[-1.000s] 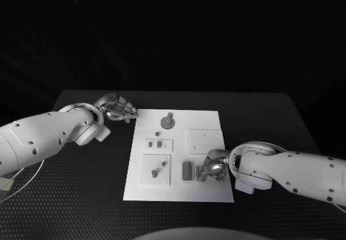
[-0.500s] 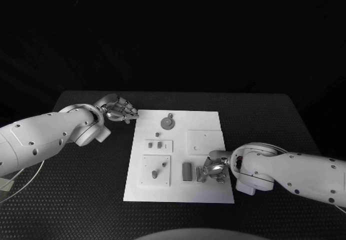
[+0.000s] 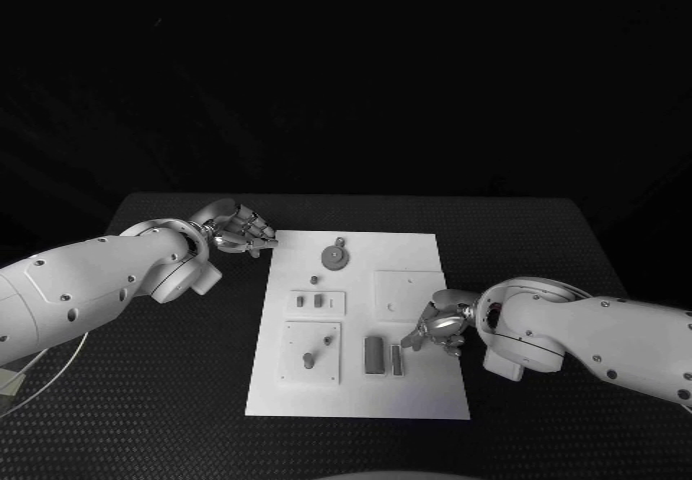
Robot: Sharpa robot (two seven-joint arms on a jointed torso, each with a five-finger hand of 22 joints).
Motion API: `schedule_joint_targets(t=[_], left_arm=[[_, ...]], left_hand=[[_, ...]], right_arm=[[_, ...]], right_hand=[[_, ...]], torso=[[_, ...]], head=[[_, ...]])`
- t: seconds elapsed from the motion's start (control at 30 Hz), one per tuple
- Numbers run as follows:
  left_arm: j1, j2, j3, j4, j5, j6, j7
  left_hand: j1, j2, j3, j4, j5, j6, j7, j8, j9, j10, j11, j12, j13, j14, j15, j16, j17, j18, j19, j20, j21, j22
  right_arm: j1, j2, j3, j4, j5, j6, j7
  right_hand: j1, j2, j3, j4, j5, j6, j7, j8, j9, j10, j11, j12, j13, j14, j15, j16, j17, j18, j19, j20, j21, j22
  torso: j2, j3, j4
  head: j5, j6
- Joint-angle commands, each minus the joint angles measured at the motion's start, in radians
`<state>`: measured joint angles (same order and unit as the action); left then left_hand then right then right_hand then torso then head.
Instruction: Assemble the parts on the task board
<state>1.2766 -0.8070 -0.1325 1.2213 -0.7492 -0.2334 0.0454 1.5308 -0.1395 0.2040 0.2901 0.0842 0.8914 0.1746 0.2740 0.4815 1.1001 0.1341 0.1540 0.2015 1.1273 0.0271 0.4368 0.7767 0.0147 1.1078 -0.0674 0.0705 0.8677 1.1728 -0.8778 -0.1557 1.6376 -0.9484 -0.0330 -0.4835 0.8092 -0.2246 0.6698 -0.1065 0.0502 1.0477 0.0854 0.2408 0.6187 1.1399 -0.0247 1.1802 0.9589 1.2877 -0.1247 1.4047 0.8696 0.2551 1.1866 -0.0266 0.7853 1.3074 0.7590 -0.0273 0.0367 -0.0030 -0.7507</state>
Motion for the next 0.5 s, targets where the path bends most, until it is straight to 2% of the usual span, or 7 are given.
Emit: schedule_joint_targets(t=[0.03,0.17,0.2,0.27,0.33,0.43,0.5], left_arm=[[0.001,0.005,0.0,-0.003,0.001,-0.01,0.023],[0.001,0.01,0.0,-0.01,0.062,-0.033,0.046],[0.001,0.012,0.0,-0.012,0.089,-0.041,0.054],[0.001,0.016,0.0,-0.014,0.128,-0.049,0.07],[0.0,0.022,0.0,-0.014,0.178,-0.064,0.089],[0.0,0.038,0.0,-0.017,0.207,-0.104,0.129],[-0.001,0.049,0.001,-0.019,0.238,-0.128,0.159]], left_hand=[[-0.008,0.0,0.002,0.0,-0.003,-0.005,-0.002,-0.002,0.002,-0.006,-0.002,0.003,-0.001,0.008,0.002,-0.006,0.001,0.012,0.005,-0.002,0.004,0.001],[-0.008,0.001,0.002,-0.001,-0.005,-0.005,-0.003,-0.002,0.002,-0.002,-0.003,0.006,-0.001,0.009,0.002,-0.007,0.003,0.012,0.005,-0.002,0.004,0.001],[-0.008,0.001,0.002,-0.001,-0.005,-0.005,-0.003,-0.002,0.002,-0.001,-0.004,0.006,-0.001,0.009,0.001,-0.008,0.003,0.012,0.005,-0.002,0.004,0.001],[-0.007,0.002,0.002,-0.001,-0.005,-0.005,-0.003,-0.002,0.002,0.001,-0.005,0.008,0.0,0.006,0.001,-0.011,0.003,0.011,0.003,-0.002,0.003,0.001],[-0.006,0.005,0.002,-0.001,-0.005,-0.003,-0.004,-0.001,0.002,0.004,-0.005,0.01,0.0,0.001,0.003,-0.018,0.003,0.009,-0.003,-0.001,0.0,0.0],[-0.007,0.008,0.002,-0.001,-0.005,-0.001,-0.005,0.0,0.003,0.008,-0.006,0.012,0.0,-0.003,0.004,-0.024,0.003,0.008,-0.007,0.0,-0.001,-0.001],[-0.008,0.011,0.001,-0.001,-0.004,0.0,-0.005,0.0,0.003,0.009,-0.006,0.013,0.0,-0.007,0.006,-0.031,0.002,0.006,-0.013,0.002,-0.003,-0.002]], right_arm=[[0.009,0.004,0.008,-0.035,0.01,-0.039,0.051],[0.018,0.023,0.025,-0.12,0.108,-0.123,0.202],[0.019,0.031,0.029,-0.151,0.128,-0.147,0.265],[0.022,0.051,0.032,-0.208,0.155,-0.208,0.322],[0.025,0.075,0.034,-0.278,0.183,-0.263,0.401],[0.025,0.105,0.042,-0.366,0.272,-0.291,0.512],[0.025,0.127,0.057,-0.414,0.342,-0.311,0.573]], right_hand=[[0.002,-0.011,0.001,0.015,0.003,-0.016,0.006,-0.003,-0.001,-0.004,0.004,0.004,0.001,0.002,-0.001,-0.003,0.0,0.007,0.003,-0.001,-0.003,0.018],[0.021,-0.007,-0.002,0.023,0.003,-0.072,0.024,-0.029,-0.008,-0.014,0.021,0.004,0.003,-0.002,0.014,-0.005,0.0,0.007,-0.004,0.0,-0.004,0.019],[0.028,0.001,-0.006,0.019,0.003,-0.079,0.028,-0.032,-0.008,-0.017,0.025,0.005,0.004,-0.004,0.019,-0.006,0.0,0.007,-0.007,0.001,-0.005,0.02],[0.037,0.017,-0.015,0.01,0.003,-0.084,0.031,-0.032,-0.005,-0.022,0.028,0.006,0.005,-0.006,0.022,-0.006,0.0,0.007,-0.011,0.003,-0.005,0.02],[0.045,0.038,-0.03,-0.007,0.003,-0.088,0.034,-0.031,-0.003,-0.029,0.031,0.007,0.006,-0.012,0.024,-0.009,0.0,0.007,-0.019,0.007,-0.006,0.021],[0.056,0.065,-0.041,-0.035,0.003,-0.096,0.035,-0.032,-0.001,-0.054,0.032,-0.002,0.004,-0.035,0.024,-0.022,-0.003,0.007,-0.039,0.015,-0.017,0.018],[0.063,0.088,-0.049,-0.057,0.003,-0.1,0.037,-0.032,0.0,-0.063,0.034,-0.003,0.005,-0.045,0.026,-0.026,-0.003,0.007,-0.049,0.021,-0.021,0.018]], torso=[[-0.001,0.0009,-0.0004],[-0.002,0.0015,-0.0001],[-0.003,0.0006,0.0002],[-0.003,0.0005,-0.0007],[-0.003,-0.0001,-0.0023],[-0.005,-0.0008,-0.0023],[-0.008,-0.0012,-0.0014]], head=[[-0.003,0.016],[-0.008,0.046],[-0.01,0.051],[-0.013,0.066],[-0.019,0.086],[-0.024,0.103],[-0.032,0.133]])
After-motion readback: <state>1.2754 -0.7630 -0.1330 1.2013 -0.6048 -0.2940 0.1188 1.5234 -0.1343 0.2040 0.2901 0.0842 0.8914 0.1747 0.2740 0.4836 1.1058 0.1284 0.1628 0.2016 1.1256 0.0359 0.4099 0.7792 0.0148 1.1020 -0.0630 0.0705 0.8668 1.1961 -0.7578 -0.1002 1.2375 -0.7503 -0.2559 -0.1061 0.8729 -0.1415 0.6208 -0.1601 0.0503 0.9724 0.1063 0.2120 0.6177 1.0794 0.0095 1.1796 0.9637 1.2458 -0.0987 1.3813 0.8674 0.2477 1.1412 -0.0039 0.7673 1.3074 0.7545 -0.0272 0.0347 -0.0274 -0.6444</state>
